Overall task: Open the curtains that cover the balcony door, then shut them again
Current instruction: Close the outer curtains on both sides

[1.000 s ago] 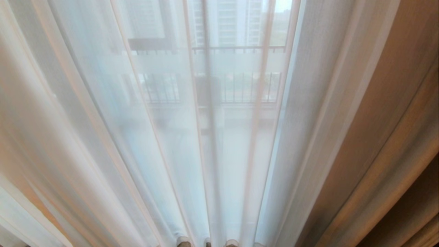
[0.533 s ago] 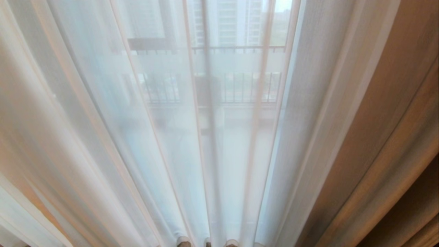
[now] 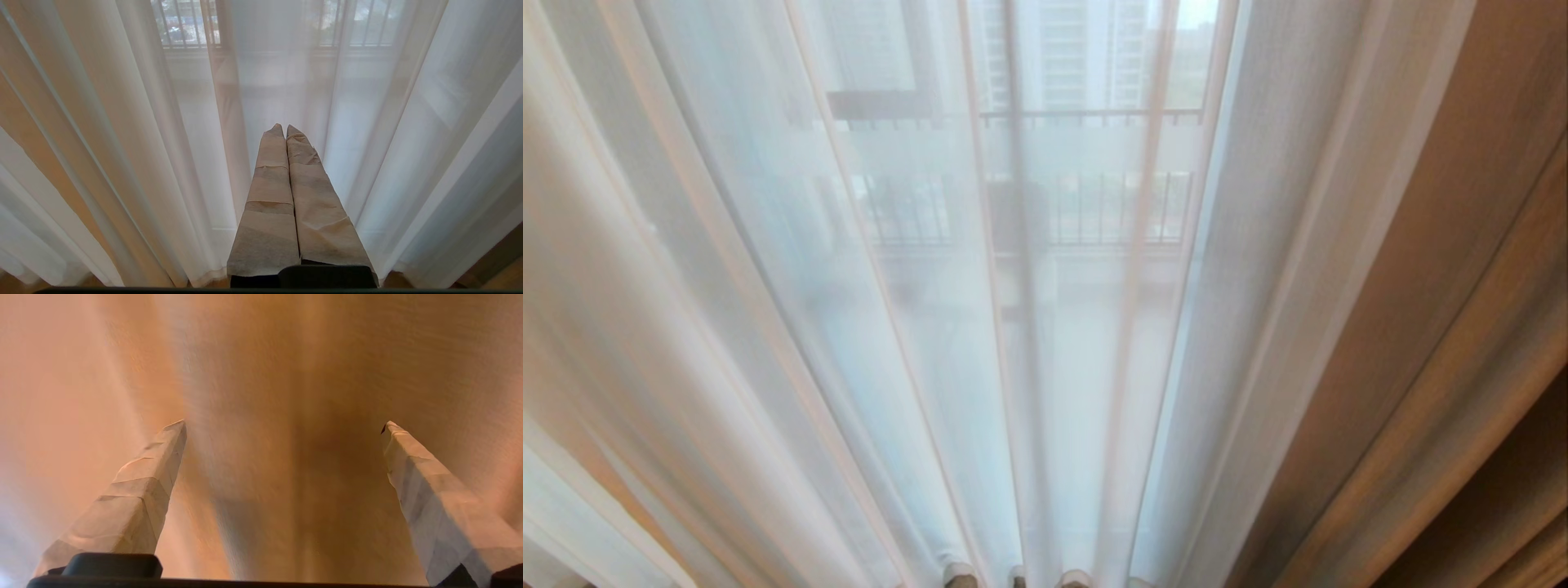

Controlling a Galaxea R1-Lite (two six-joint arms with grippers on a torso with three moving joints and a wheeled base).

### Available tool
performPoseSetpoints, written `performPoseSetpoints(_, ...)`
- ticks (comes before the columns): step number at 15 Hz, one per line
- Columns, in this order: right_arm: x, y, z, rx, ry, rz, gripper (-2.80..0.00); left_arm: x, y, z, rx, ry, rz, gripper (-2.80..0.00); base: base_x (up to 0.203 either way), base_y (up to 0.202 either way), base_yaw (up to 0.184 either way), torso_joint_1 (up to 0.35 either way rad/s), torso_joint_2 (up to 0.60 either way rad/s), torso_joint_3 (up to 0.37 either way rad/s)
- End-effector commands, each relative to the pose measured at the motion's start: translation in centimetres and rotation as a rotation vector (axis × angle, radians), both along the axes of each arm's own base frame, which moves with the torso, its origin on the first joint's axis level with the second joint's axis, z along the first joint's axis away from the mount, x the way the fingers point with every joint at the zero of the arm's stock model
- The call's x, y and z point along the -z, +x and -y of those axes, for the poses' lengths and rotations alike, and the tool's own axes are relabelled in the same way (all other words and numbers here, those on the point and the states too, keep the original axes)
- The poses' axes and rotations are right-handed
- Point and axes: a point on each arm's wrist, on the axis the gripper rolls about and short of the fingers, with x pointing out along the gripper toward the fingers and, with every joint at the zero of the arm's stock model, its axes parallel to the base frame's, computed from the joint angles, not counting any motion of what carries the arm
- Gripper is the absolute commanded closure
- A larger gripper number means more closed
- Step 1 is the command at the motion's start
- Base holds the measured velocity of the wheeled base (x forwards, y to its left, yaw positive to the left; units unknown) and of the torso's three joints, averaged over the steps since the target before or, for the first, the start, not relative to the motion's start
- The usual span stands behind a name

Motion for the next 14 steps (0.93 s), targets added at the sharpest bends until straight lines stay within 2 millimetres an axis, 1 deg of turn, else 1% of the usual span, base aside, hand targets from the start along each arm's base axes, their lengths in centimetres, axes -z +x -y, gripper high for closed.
performPoseSetpoints(1,-0.1,1.3,0.3,-0.043,0.009,0.011,-2.8,0.0,0.0,0.0,0.0,0.0,0.001,0.0,0.0,0.0,0.0,0.0,0.0,0.0)
performPoseSetpoints(5,0.0,3.0,0.9,-0.054,0.011,0.041,-2.8,0.0,0.0,0.0,0.0,0.0,0.001,0.0,0.0,0.0,0.0,0.0,0.0,0.0)
performPoseSetpoints(8,-0.1,3.7,1.2,-0.053,0.005,0.064,-2.8,0.0,0.0,0.0,0.0,0.0,0.001,0.0,0.0,0.0,0.0,0.0,0.0,0.0)
performPoseSetpoints(9,-0.1,3.8,1.3,-0.054,0.007,0.063,0.0,0.0,0.0,0.0,0.0,0.0,0.001,0.0,0.0,0.0,0.0,0.0,0.0,0.0)
performPoseSetpoints(14,-0.3,3.7,1.4,-0.053,0.009,0.101,0.0,0.0,0.0,0.0,0.0,0.0,0.001,0.0,0.0,0.0,0.0,0.0,0.0,0.0)
